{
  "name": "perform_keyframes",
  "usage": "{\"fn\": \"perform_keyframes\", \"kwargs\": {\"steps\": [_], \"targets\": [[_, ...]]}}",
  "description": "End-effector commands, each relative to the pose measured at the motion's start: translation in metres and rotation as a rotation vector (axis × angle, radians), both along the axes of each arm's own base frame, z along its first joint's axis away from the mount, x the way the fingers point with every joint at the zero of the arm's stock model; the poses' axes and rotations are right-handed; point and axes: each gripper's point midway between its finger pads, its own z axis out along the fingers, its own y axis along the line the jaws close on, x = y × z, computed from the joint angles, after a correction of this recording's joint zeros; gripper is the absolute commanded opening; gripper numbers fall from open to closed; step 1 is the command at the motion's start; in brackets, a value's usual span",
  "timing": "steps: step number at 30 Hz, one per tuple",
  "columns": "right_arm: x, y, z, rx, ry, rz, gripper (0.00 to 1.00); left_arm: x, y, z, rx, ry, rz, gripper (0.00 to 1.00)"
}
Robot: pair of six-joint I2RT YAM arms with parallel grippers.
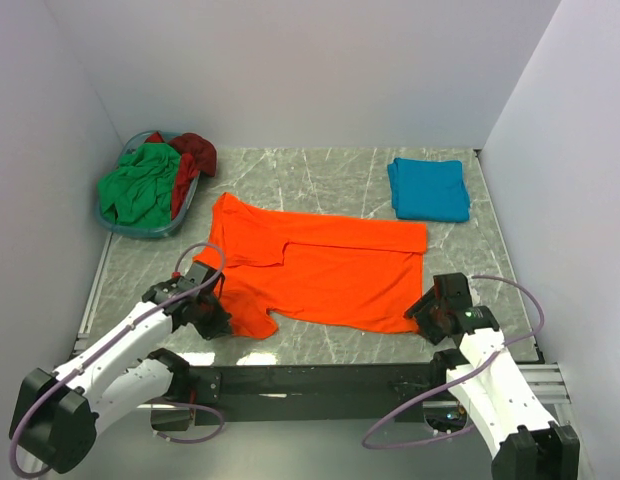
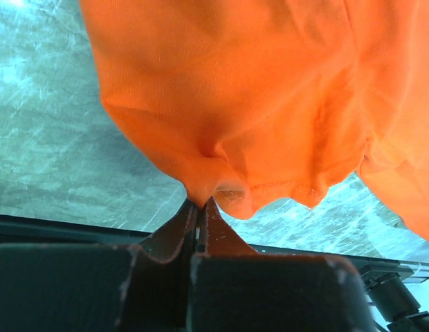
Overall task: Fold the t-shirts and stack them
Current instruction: Fold the tshirt
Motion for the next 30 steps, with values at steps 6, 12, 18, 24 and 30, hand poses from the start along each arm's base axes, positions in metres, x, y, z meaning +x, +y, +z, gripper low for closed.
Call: {"fn": "perform_keyframes", "kwargs": {"steps": [6, 12, 18, 24, 30], "targets": [[0.000, -0.004, 0.008, -0.023, -0.013, 0.001, 0.31, 0.017, -0.007, 0.019, -0.020, -0.072, -0.019, 0.00], [0.010, -0.004, 0.021, -0.025, -0.053, 0.008, 0.12, 0.029, -0.013, 0.035, -0.042, -0.124, -0.022, 0.00], [0.028, -0.003, 0.039, -0.041, -0.099, 0.045, 0.04, 0.052, -0.024, 0.052, -0.065, -0.177, -0.036, 0.00], [0.054, 0.000, 0.055, -0.055, -0.141, 0.091, 0.00, 0.092, -0.029, 0.080, -0.082, -0.268, -0.051, 0.00], [0.083, -0.004, 0.073, -0.096, -0.192, 0.102, 0.01, 0.134, -0.026, 0.103, -0.084, -0.361, -0.035, 0.00]]}}
